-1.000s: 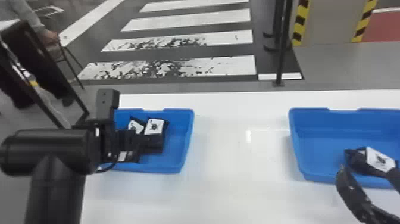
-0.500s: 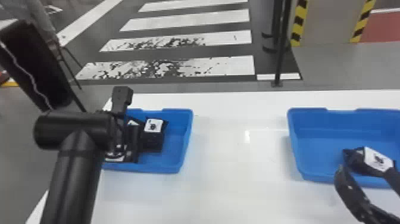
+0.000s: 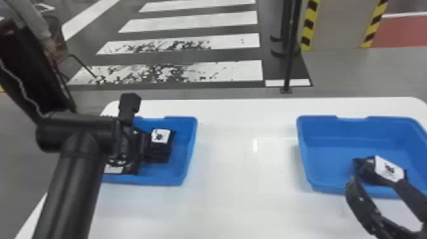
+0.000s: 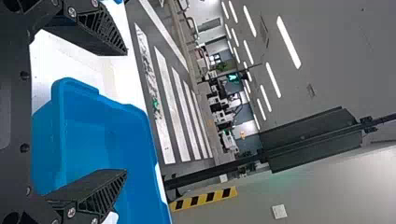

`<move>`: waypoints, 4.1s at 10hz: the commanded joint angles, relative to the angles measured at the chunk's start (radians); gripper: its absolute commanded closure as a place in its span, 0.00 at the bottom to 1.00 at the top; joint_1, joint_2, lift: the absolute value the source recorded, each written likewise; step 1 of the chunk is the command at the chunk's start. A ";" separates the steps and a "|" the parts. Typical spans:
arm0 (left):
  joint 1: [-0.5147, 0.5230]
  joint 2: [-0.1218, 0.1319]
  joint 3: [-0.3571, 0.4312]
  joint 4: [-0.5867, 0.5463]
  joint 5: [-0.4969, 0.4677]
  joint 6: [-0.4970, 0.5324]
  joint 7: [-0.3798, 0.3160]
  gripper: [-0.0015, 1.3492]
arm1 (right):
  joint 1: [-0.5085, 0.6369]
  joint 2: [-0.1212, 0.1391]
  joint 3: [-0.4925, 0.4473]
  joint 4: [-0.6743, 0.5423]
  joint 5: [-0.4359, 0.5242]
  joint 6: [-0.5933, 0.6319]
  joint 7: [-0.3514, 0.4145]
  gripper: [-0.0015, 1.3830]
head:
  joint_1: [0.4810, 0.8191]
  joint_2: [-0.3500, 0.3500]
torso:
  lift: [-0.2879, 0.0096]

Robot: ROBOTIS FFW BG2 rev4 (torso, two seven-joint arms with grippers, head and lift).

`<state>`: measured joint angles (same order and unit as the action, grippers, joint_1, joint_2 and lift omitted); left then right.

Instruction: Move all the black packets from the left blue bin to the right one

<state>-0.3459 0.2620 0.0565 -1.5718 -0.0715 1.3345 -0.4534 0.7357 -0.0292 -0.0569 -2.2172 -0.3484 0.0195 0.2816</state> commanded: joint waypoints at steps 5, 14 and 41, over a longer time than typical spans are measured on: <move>0.123 0.031 0.039 -0.324 0.010 0.062 -0.087 0.89 | 0.001 0.000 -0.001 -0.005 -0.005 0.002 0.001 0.10 | 0.63 0.72 | 0.35; 0.356 0.028 -0.156 -0.736 0.407 -0.122 -0.099 0.89 | -0.080 -0.029 0.105 -0.113 -0.182 0.091 0.113 0.10 | 0.63 0.48 | 0.35; 0.778 -0.041 0.328 -1.078 0.476 -0.129 -0.064 0.12 | -0.557 -0.095 0.021 0.444 -0.098 0.103 0.120 0.59 | 0.63 0.55 | 0.35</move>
<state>0.4298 0.2231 0.3687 -2.6465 0.4118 1.2048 -0.5169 0.1806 -0.1243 -0.0293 -1.7727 -0.4604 0.1226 0.4023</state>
